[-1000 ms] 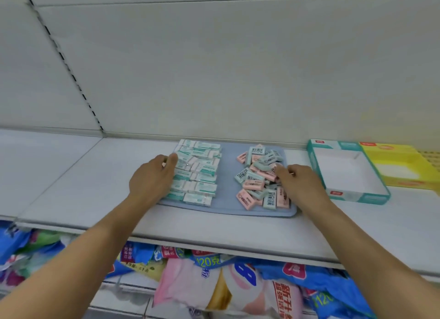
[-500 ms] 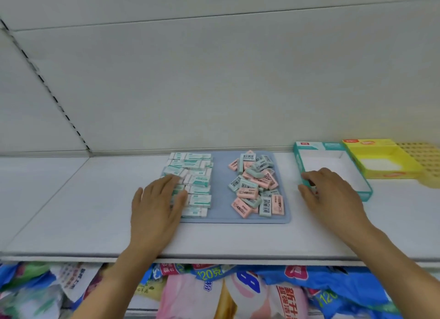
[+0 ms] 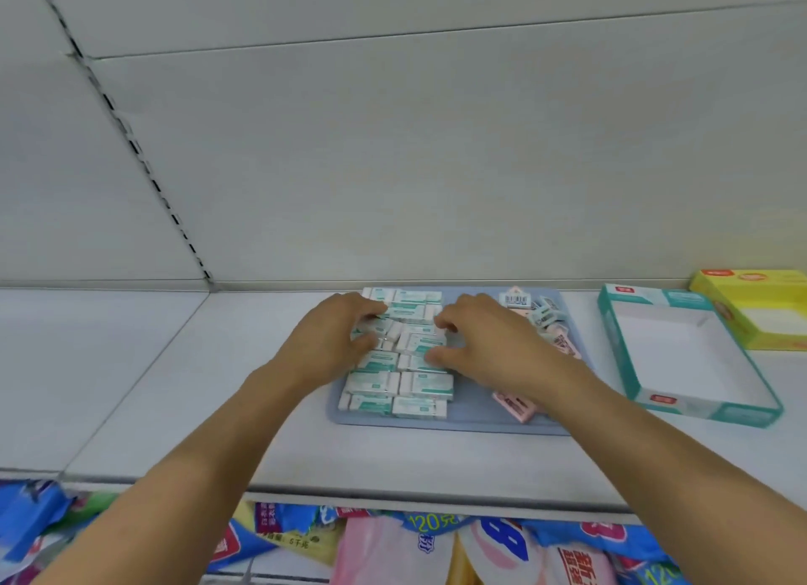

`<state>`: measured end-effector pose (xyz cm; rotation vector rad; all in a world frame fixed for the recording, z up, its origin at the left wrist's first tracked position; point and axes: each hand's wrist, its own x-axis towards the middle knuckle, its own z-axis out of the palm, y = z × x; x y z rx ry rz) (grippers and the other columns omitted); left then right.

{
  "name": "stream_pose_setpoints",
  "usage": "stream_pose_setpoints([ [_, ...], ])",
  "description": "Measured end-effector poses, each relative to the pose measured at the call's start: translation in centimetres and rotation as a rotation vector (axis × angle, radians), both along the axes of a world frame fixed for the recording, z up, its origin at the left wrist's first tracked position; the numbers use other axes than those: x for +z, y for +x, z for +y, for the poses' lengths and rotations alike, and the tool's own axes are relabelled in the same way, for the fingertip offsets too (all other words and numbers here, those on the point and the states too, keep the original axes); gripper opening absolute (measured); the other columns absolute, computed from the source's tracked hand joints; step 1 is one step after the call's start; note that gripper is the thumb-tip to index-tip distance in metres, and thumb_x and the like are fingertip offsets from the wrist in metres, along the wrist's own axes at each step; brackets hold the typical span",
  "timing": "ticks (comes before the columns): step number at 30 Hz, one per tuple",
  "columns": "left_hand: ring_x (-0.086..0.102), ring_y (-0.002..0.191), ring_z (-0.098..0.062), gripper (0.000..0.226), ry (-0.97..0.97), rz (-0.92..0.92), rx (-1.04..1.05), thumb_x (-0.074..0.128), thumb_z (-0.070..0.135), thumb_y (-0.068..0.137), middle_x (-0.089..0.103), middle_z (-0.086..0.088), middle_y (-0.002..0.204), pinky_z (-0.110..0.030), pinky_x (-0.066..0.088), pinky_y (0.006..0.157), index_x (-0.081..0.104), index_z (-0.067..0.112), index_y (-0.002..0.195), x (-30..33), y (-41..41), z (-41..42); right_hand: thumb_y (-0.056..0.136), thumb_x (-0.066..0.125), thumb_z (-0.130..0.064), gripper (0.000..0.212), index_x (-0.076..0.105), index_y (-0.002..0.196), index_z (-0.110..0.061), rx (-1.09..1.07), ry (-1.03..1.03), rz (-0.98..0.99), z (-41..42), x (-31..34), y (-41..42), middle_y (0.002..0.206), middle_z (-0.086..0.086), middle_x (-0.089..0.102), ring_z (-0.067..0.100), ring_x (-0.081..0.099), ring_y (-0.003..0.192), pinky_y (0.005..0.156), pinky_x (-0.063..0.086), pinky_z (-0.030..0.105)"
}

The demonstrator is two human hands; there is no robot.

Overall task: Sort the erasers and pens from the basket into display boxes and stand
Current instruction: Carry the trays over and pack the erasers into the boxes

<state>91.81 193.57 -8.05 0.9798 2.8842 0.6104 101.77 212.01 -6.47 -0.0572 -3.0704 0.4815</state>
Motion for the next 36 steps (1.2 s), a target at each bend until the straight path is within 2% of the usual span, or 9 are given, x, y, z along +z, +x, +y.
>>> stream_pose_setpoints([
  [8,0.051,0.091,-0.009,0.030,-0.036,-0.046,-0.027,0.068,0.023,0.089,0.055,0.007,0.099,-0.020,0.038,0.076,0.067,0.017,0.118,0.9,-0.8,-0.1,0.086,0.068,-0.034,0.046,0.062,0.111,0.004,0.001,-0.041,-0.121,-0.1,-0.5,-2.0,0.112,0.023,0.061,0.034,0.058,0.098,0.083,0.047,0.043],
  [11,0.054,0.085,-0.007,0.026,-0.020,-0.009,0.078,0.073,0.028,0.081,0.060,0.010,0.095,-0.025,0.046,0.073,0.071,0.022,0.107,1.0,-0.3,0.1,0.090,0.060,-0.037,0.035,0.061,0.101,-0.005,0.038,0.040,-0.030,0.2,-0.7,-2.0,0.102,0.008,0.055,0.023,0.051,0.090,0.074,0.044,0.038],
  [13,0.057,0.083,-0.007,0.021,0.118,-0.009,0.169,0.074,0.028,0.078,0.062,0.014,0.091,-0.026,0.049,0.072,0.071,0.026,0.099,1.1,0.3,0.5,0.090,0.059,-0.041,0.029,0.059,0.100,-0.014,0.057,0.012,0.066,0.7,-0.6,-1.5,0.099,-0.002,0.051,0.014,0.046,0.088,0.071,0.042,0.034],
  [16,0.060,0.080,-0.003,0.013,0.422,-0.136,0.232,0.073,0.022,0.079,0.068,0.012,0.086,-0.016,0.045,0.065,0.071,0.027,0.090,1.9,2.0,1.9,0.088,0.062,-0.041,0.022,0.060,0.100,-0.023,0.047,-0.155,0.260,3.2,-0.3,0.5,0.093,-0.008,0.053,0.009,0.046,0.086,0.073,0.043,0.031],
  [21,0.060,0.062,0.002,0.013,0.648,-0.399,0.073,0.073,0.010,0.079,0.070,0.014,0.070,-0.008,0.044,0.058,0.074,0.021,0.085,3.2,7.6,8.3,0.082,0.069,-0.037,0.013,0.063,0.087,-0.027,-0.236,-0.226,0.433,13.5,-0.1,5.3,0.079,-0.007,0.056,0.013,0.053,0.071,0.065,0.044,0.035],
  [25,0.064,0.065,-0.004,0.008,0.674,-0.612,-0.026,0.072,0.010,0.082,0.072,0.005,0.072,-0.017,0.051,0.060,0.073,0.018,0.083,3.3,10.7,16.0,0.084,0.068,-0.040,0.015,0.063,0.090,-0.027,-0.388,0.032,0.222,20.8,-0.8,7.7,0.074,-0.008,0.054,0.015,0.051,0.070,0.060,0.037,0.032],
  [30,0.069,0.072,-0.009,0.015,0.778,-0.791,0.181,0.071,0.030,0.075,0.069,0.004,0.073,-0.039,0.056,0.089,0.073,0.015,0.077,2.2,9.8,22.3,0.094,0.050,-0.045,0.032,0.058,0.116,-0.023,-0.233,0.367,-0.011,21.4,-1.9,6.8,0.108,0.002,0.059,0.023,0.058,0.103,0.073,0.041,0.031],
  [33,0.069,0.063,-0.008,0.012,0.802,-0.930,0.242,0.067,0.019,0.085,0.068,-0.002,0.075,-0.041,0.058,0.086,0.071,0.009,0.080,1.6,9.8,23.7,0.097,0.045,-0.040,0.030,0.057,0.116,-0.019,-0.209,0.400,0.001,21.2,-2.7,5.9,0.112,0.005,0.059,0.025,0.058,0.105,0.070,0.039,0.031],
  [36,0.073,0.072,-0.015,0.012,0.869,-1.031,0.227,0.062,0.010,0.089,0.074,-0.007,0.081,-0.034,0.060,0.080,0.071,0.002,0.087,1.5,10.5,23.9,0.099,0.043,-0.033,0.026,0.056,0.118,-0.020,-0.185,0.361,0.025,20.7,-3.4,5.6,0.115,0.004,0.059,0.025,0.058,0.106,0.069,0.035,0.030],
])
